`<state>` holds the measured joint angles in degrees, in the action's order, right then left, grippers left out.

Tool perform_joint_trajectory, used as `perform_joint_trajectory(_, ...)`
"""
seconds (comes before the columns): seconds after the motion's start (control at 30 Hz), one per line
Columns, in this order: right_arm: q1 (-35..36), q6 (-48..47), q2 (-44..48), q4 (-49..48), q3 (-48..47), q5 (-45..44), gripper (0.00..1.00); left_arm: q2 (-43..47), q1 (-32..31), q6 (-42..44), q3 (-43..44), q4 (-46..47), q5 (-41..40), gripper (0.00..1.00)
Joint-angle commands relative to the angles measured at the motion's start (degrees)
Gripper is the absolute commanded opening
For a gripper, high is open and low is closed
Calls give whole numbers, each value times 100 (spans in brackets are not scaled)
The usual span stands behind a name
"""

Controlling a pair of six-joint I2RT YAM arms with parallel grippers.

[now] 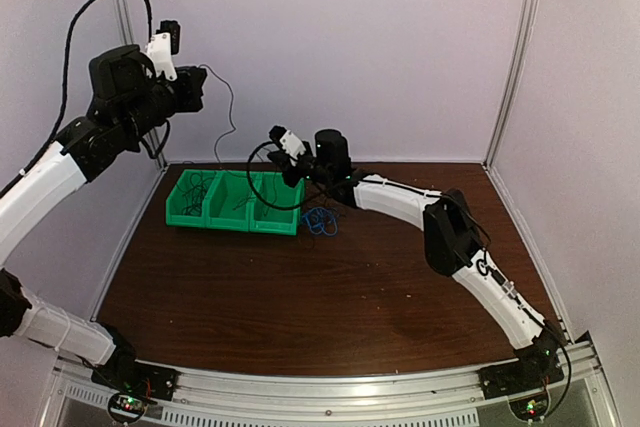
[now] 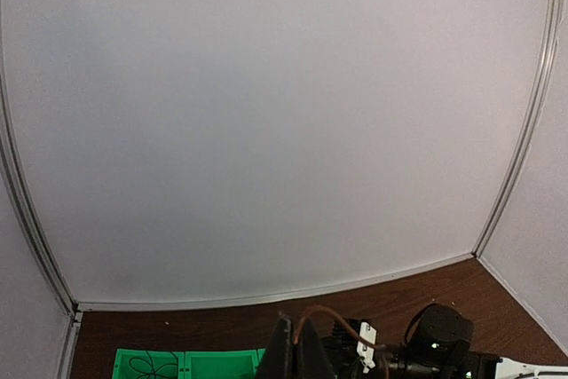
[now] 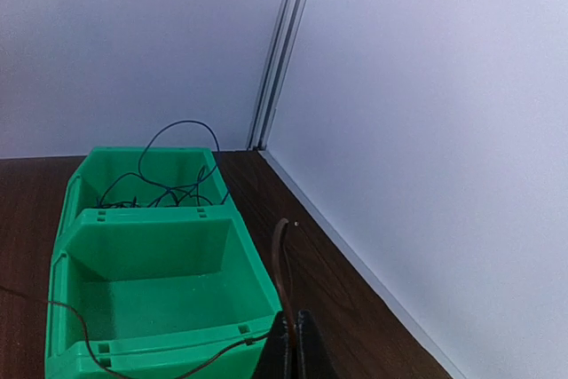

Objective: Untangle the cables

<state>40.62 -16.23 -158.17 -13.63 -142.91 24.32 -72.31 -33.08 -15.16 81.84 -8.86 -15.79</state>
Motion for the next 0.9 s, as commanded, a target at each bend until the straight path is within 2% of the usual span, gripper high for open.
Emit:
perform_joint_trajectory(0.0,-71,-316,153,-73,258,-402,0,-119,36,-85,-110,289,213,0)
perform_joint_trajectory(0.1,-104,-413,257,142,492,-411,0,-253,38,-159,-101,421,389,0)
perform_joint_trajectory(0.2,-120,-526,404,409,798,-301,4,-438,38,-244,-48,519,543,0)
perform_joint_trajectory(0.47,-164,-778,1227,751,1951,-84,6,-1163,47,-346,264,847,973,0)
perform_joint_trajectory(0.63,-181,-1057,1707,1145,2479,144,43,-1635,56,-365,714,1179,1182,0)
perform_joint_trajectory(0.87,-241,-1329,2864,1484,3735,332,62,-2367,120,-349,1453,1082,1284,0)
